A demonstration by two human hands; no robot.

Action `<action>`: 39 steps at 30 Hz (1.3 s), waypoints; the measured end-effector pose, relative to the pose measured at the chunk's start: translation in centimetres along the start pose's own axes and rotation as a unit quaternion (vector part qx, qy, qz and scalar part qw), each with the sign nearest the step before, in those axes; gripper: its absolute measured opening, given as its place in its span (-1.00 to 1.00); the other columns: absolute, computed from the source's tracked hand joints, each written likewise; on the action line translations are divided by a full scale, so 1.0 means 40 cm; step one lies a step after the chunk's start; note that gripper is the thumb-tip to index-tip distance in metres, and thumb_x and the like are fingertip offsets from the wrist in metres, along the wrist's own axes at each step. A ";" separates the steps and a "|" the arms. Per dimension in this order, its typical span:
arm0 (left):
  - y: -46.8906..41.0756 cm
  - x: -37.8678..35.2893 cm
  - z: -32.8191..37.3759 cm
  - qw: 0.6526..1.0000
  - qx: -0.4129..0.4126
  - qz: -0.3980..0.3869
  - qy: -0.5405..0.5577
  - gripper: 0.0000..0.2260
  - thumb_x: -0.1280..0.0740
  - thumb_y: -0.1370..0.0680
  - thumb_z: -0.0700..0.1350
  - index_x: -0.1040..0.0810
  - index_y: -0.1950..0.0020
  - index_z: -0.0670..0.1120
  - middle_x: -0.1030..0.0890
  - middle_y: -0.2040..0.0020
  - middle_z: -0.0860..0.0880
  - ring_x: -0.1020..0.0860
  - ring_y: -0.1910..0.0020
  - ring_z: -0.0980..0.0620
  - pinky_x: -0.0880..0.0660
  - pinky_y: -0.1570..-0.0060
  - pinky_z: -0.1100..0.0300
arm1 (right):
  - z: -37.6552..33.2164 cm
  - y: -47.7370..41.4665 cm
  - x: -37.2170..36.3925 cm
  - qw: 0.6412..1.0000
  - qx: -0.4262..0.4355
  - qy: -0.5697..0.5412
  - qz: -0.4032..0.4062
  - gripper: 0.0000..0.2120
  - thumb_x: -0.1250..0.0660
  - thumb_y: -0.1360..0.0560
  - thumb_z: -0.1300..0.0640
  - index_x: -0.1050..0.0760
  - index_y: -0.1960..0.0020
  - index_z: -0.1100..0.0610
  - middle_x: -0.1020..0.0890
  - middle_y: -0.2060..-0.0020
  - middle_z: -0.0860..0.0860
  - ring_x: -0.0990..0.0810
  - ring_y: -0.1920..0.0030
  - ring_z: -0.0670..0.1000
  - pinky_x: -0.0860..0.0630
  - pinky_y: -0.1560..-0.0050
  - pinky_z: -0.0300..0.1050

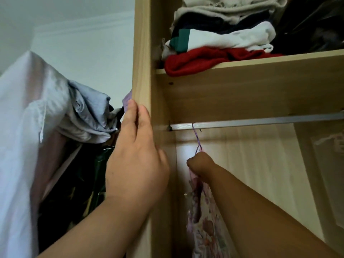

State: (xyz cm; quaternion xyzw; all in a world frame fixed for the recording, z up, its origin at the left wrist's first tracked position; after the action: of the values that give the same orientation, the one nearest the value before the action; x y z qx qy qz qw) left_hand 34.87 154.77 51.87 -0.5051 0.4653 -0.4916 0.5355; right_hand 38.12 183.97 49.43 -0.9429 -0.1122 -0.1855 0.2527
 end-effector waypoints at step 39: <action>0.579 -0.209 0.697 0.786 -0.184 -0.434 0.401 -0.51 -0.12 -0.58 0.16 -0.15 -0.50 0.17 -0.19 -0.52 0.09 -0.15 -0.49 0.09 -0.16 -0.38 0.01 | 0.309 1.173 0.749 0.950 -0.094 0.269 0.131 -0.82 -0.32 -0.52 0.16 -0.66 0.17 -0.03 -0.61 0.37 -0.11 -0.46 0.36 -0.23 -0.38 0.27 -0.37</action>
State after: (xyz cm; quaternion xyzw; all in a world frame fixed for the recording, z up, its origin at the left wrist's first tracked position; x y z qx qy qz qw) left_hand 63.22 165.59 30.35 -0.5006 0.4514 -0.7352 -0.0721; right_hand 83.24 154.16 31.28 -0.8841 0.1023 -0.4069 0.2060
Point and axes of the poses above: each hand's wrist, its own y-axis away from the middle knuckle, its own x-axis out of the back of the hand, z = x × y, the point moved 9 cm from there along -y, towards the middle knuckle
